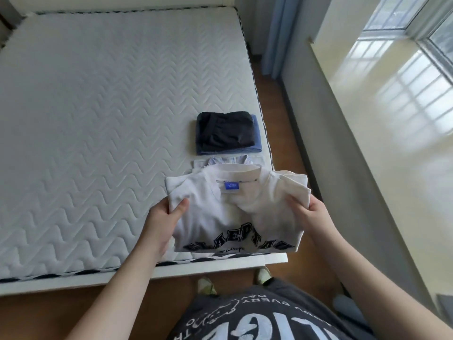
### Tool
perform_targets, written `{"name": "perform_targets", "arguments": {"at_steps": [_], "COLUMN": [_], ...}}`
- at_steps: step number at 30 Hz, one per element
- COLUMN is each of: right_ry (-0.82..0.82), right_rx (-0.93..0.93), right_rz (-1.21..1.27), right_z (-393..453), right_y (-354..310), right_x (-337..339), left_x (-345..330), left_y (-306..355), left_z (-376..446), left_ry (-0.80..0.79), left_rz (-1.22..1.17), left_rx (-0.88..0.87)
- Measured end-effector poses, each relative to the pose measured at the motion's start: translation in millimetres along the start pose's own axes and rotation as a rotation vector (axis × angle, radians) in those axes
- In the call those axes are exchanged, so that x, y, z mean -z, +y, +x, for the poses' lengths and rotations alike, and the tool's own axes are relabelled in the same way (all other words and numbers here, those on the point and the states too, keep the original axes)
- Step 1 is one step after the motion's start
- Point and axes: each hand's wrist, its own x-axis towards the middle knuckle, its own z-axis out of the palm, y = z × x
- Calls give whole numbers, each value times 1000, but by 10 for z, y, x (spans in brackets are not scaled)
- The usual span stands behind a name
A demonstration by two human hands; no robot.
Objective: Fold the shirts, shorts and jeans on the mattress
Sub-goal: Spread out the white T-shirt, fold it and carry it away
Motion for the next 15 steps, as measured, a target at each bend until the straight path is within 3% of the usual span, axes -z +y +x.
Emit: {"name": "perform_targets", "arguments": {"at_steps": [9,15], "right_ry": [72,15], "right_rx": [-66,-83], "right_rz": [-13,-19], "right_z": [-6,163], "right_y": [142,296], "right_x": [-136,1], "left_x": [91,-86], "left_y": [-64,-188], "left_z": [338,450], "left_ry": [-80,-69], "left_rz": [-19,-5], "left_rx": [59,103]}}
